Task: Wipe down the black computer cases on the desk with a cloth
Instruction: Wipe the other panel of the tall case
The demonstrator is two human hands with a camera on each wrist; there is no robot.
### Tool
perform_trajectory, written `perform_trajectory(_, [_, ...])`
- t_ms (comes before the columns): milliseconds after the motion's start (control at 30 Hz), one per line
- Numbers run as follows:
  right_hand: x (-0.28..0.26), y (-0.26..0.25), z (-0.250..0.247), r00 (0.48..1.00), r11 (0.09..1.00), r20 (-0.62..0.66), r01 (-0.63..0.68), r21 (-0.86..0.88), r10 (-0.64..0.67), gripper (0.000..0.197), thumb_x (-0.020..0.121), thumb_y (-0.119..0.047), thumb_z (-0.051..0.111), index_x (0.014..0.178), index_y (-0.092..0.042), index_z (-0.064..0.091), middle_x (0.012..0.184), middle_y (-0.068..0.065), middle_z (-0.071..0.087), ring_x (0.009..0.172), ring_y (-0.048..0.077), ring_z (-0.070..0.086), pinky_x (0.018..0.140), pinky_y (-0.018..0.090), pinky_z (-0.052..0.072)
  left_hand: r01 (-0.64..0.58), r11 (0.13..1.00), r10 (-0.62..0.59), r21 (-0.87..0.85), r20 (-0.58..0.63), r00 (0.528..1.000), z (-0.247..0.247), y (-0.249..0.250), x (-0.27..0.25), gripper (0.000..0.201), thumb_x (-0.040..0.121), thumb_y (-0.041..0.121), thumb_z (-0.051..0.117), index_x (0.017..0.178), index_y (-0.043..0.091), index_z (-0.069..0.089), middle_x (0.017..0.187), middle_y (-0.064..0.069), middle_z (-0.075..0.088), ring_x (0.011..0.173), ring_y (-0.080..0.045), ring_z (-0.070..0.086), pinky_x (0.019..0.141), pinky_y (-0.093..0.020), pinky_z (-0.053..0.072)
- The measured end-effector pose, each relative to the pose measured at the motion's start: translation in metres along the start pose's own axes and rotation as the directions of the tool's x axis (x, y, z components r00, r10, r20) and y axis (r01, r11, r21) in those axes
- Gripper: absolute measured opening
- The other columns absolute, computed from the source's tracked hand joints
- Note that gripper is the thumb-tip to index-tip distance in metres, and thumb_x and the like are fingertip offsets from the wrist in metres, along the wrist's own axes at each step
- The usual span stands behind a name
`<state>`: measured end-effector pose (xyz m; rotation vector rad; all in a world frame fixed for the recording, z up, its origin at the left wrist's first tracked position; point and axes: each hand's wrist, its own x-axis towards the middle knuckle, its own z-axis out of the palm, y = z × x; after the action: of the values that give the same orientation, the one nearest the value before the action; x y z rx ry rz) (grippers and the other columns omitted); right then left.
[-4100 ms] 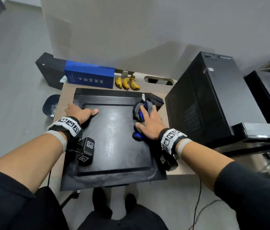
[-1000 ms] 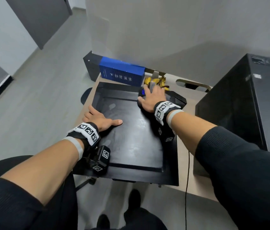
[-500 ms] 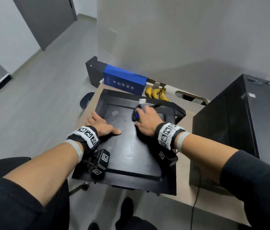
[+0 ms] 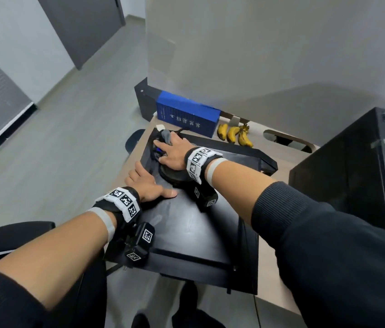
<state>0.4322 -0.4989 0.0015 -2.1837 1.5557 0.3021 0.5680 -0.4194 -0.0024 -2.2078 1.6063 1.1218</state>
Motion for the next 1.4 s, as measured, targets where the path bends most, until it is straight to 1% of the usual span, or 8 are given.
perform_trajectory(300, [-0.126, 0.088, 0.031, 0.843, 0.843, -0.139, -0.481, 0.240, 0.520, 0.068, 0.099, -0.049, 0.037, 0.159, -0.026, 0.014, 0.162, 0.025, -0.001, 0.148, 0.045, 0.014, 0.123, 0.044, 0.014, -0.047, 0.982, 0.035, -0.181, -0.071, 0.997, 0.003, -0.006, 0.001, 0.135, 0.074, 0.065, 0.075, 0.157, 0.009, -0.015, 0.164, -0.018, 0.003, 0.152, -0.035, 0.005, 0.125, -0.045, 0.009])
perform_trajectory(533, [-0.104, -0.030, 0.063, 0.955, 0.973, -0.183, -0.223, 0.065, 0.232, 0.071, 0.097, -0.046, 0.044, 0.159, -0.030, 0.013, 0.164, 0.024, 0.002, 0.153, 0.034, -0.006, 0.123, 0.050, -0.001, -0.123, 0.664, 0.189, -0.738, 0.006, 0.982, 0.014, -0.045, 0.069, 0.120, 0.048, 0.099, 0.059, 0.146, 0.029, 0.048, 0.145, -0.004, 0.055, 0.135, -0.031, 0.050, 0.114, -0.052, 0.037])
perform_trajectory(633, [-0.113, -0.096, 0.086, 0.982, 0.998, -0.174, -0.063, 0.027, 0.067, 0.069, 0.095, -0.044, 0.049, 0.157, -0.034, 0.021, 0.165, 0.018, 0.006, 0.153, 0.030, -0.004, 0.123, 0.051, -0.001, -0.107, 0.611, 0.263, -0.785, 0.074, 0.962, 0.017, -0.067, 0.054, 0.091, 0.072, 0.084, 0.053, 0.128, 0.013, 0.064, 0.122, -0.012, 0.069, 0.114, -0.032, 0.065, 0.103, -0.047, 0.048])
perform_trajectory(800, [-0.190, -0.104, 0.130, 0.962, 0.996, -0.265, 0.083, 0.040, -0.070, 0.067, 0.091, -0.040, 0.056, 0.153, -0.035, 0.032, 0.156, 0.024, 0.030, 0.149, 0.034, 0.018, 0.121, 0.048, 0.017, -0.130, 0.654, 0.199, -0.745, 0.004, 0.980, 0.040, -0.102, 0.038, 0.097, 0.058, 0.077, 0.069, 0.128, 0.012, 0.059, 0.125, -0.013, 0.068, 0.112, -0.031, 0.066, 0.103, -0.049, 0.049])
perform_trajectory(900, [-0.218, -0.078, 0.140, 0.884, 0.969, -0.400, -0.198, 0.148, 0.242, 0.067, 0.088, -0.059, 0.037, 0.150, -0.032, 0.041, 0.140, 0.022, 0.044, 0.135, 0.036, 0.036, 0.113, 0.048, 0.031, -0.203, 0.641, 0.170, -0.740, -0.121, 0.978, 0.042, -0.113, 0.006, 0.083, 0.055, 0.058, 0.067, 0.127, 0.019, 0.059, 0.117, -0.003, 0.070, 0.107, -0.026, 0.067, 0.100, -0.047, 0.052])
perform_trajectory(1033, [-0.209, -0.099, 0.141, 0.813, 0.874, -0.320, -0.461, 0.154, 0.486, 0.072, 0.092, -0.062, 0.034, 0.156, -0.030, 0.025, 0.155, 0.030, 0.026, 0.149, 0.037, 0.012, 0.120, 0.050, 0.012, -0.214, 0.740, 0.117, -0.638, -0.191, 0.975, 0.035, -0.111, -0.062, 0.083, 0.067, 0.052, 0.072, 0.140, 0.019, 0.049, 0.140, -0.010, 0.051, 0.132, -0.033, 0.046, 0.112, -0.048, 0.038])
perform_trajectory(1267, [-0.219, -0.146, 0.164, 0.917, 0.997, -0.391, -0.063, 0.052, 0.078, 0.062, 0.083, -0.036, 0.061, 0.141, -0.022, 0.047, 0.143, 0.021, 0.041, 0.136, 0.037, 0.034, 0.113, 0.049, 0.028, -0.416, 0.803, 0.223, -0.427, -0.432, 0.874, 0.051, -0.107, -0.116, 0.057, 0.084, 0.033, 0.067, 0.137, 0.023, 0.048, 0.139, -0.008, 0.041, 0.134, -0.028, 0.032, 0.112, -0.042, 0.031])
perform_trajectory(1400, [-0.270, -0.109, 0.180, 0.875, 0.986, -0.457, -0.122, 0.111, 0.160, 0.073, 0.073, -0.027, 0.069, 0.144, -0.026, 0.048, 0.140, 0.021, 0.042, 0.130, 0.037, 0.038, 0.111, 0.045, 0.032, -0.497, 0.753, 0.273, -0.432, -0.482, 0.833, 0.071, -0.106, -0.132, 0.045, 0.085, 0.028, 0.067, 0.128, 0.023, 0.056, 0.126, -0.005, 0.053, 0.122, -0.027, 0.045, 0.109, -0.043, 0.038])
